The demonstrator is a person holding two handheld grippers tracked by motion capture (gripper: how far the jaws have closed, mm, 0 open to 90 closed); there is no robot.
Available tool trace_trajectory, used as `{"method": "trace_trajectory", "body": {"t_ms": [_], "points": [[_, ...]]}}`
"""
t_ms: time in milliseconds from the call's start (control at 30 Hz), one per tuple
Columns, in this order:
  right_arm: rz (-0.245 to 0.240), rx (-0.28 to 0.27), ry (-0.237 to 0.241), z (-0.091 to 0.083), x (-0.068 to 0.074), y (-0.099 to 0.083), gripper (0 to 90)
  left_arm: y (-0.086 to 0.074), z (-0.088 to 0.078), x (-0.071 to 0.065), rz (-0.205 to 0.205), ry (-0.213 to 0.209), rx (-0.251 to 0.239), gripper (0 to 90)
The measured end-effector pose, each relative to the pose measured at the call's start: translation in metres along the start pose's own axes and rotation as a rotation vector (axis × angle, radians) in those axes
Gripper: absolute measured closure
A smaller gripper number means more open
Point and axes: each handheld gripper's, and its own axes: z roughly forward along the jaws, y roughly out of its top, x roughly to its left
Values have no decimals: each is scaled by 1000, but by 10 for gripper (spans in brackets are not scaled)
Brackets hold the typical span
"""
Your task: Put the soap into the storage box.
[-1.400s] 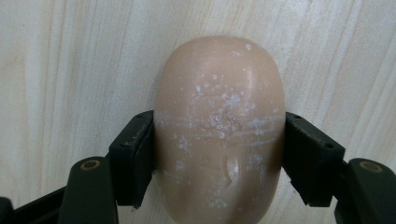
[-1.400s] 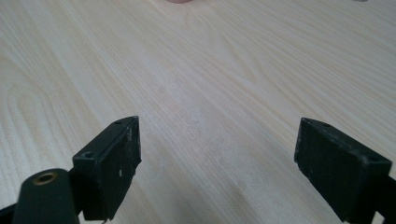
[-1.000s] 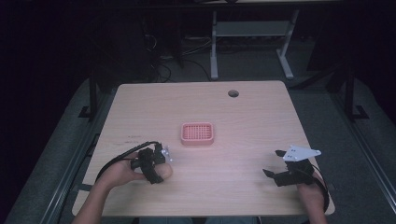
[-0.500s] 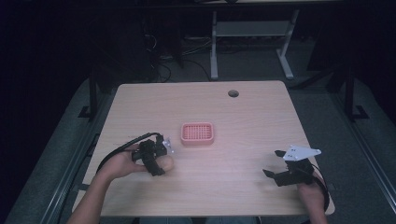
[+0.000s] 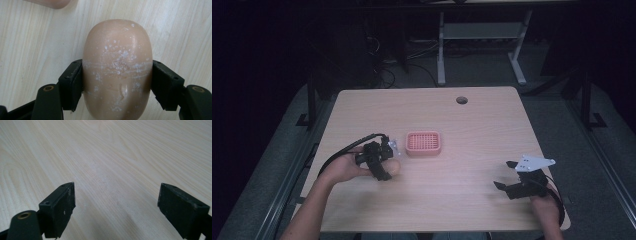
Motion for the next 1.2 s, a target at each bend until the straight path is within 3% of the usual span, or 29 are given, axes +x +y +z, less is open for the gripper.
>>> {"method": "trace_trajectory", "body": {"t_ms": [433, 733, 767, 867, 1100, 1200], "points": [[-8, 2, 2, 3, -1, 1, 142, 6, -9, 9, -22, 0, -6, 323], [-18, 0, -8, 4, -1, 3, 142, 17, -11, 19, -19, -3, 0, 324], [0, 0, -6, 4, 0, 3, 142, 20, -10, 20, -18, -2, 7, 323], [-25, 4, -12, 5, -1, 3, 142, 23, -8, 22, -23, -6, 10, 323], [-6, -3, -16, 6, 1, 5, 143, 36, -8, 31, -26, -9, 13, 323], [-13, -2, -17, 6, 0, 5, 142, 42, -8, 33, -11, -4, 18, 323]]}}
